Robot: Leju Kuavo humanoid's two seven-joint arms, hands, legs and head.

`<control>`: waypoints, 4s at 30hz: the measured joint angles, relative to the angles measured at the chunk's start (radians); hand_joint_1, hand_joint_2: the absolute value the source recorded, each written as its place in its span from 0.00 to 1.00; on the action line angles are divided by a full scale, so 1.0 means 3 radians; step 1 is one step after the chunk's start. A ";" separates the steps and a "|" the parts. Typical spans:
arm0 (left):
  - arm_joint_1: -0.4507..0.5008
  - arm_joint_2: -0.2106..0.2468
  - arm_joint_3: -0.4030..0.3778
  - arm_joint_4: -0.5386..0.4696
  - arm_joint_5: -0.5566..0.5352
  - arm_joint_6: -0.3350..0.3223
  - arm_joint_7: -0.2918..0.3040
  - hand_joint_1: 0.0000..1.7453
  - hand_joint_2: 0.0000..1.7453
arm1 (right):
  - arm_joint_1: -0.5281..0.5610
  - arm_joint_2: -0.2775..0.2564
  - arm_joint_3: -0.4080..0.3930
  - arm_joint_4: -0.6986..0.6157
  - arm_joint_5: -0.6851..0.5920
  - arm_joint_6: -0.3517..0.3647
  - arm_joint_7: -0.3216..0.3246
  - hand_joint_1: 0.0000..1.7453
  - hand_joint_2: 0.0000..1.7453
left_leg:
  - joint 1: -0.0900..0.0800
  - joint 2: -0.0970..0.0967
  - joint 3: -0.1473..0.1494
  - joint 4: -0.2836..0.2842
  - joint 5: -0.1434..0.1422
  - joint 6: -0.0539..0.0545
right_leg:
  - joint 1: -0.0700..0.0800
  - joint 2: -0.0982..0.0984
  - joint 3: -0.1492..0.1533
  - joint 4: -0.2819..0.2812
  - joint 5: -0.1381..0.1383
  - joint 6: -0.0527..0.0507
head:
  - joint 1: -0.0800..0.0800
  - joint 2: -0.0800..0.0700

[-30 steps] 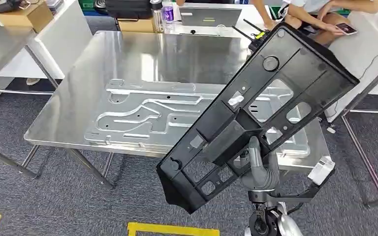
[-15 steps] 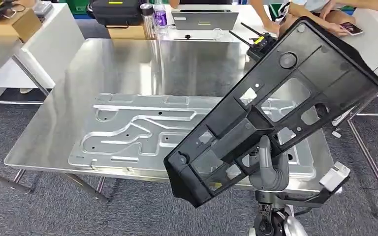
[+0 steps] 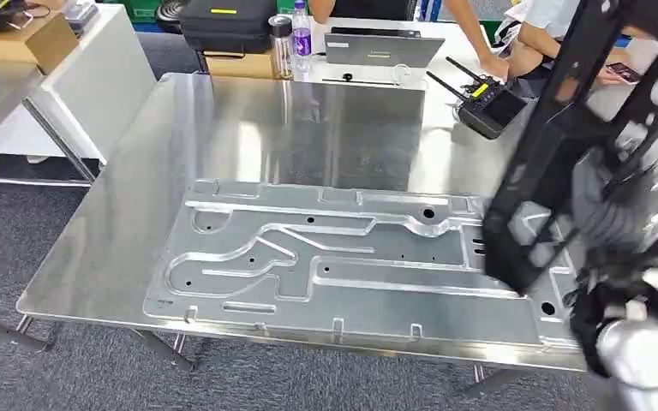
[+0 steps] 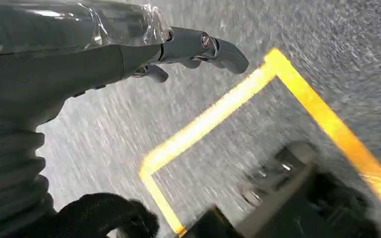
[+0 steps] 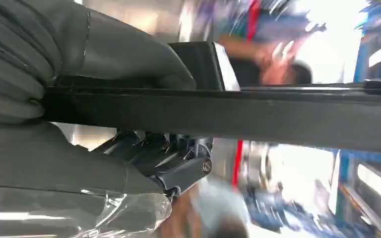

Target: Take the parts from the cabinet and place them on the table.

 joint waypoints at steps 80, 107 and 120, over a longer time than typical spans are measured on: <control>0.0123 -0.0201 0.0915 0.0088 0.1000 -0.0865 -0.0330 0.00 0.00 | 0.0212 0.0275 0.0884 0.1397 -0.1190 0.1126 -0.0969 0.00 0.00 | 0.0152 -0.0062 0.0012 -0.0190 0.0161 -0.0110 | -0.0086 0.0009 0.0215 -0.0549 0.0447 0.0109 | 0.0001 0.0000; 0.0197 -0.0220 0.0968 0.0117 0.1346 -0.0843 -0.0464 0.00 0.00 | 0.0412 0.0559 0.0772 -0.1289 -0.0273 0.0155 -0.1636 0.00 0.00 | -0.0053 -0.0002 -0.0108 -0.0021 0.0137 0.0049 | 0.0077 0.0014 0.0101 -0.0134 -0.0060 -0.0034 | -0.0095 0.0000; 0.0233 -0.0265 0.1114 0.0123 0.1560 -0.0842 -0.0587 0.00 0.00 | 0.0670 0.0664 0.0837 -0.1529 -0.0524 0.0143 -0.1811 0.00 0.00 | 0.0006 -0.0012 -0.0451 0.0288 0.0025 -0.0190 | 0.0044 0.0011 0.0691 -0.1140 0.0446 -0.0233 | -0.0170 0.0000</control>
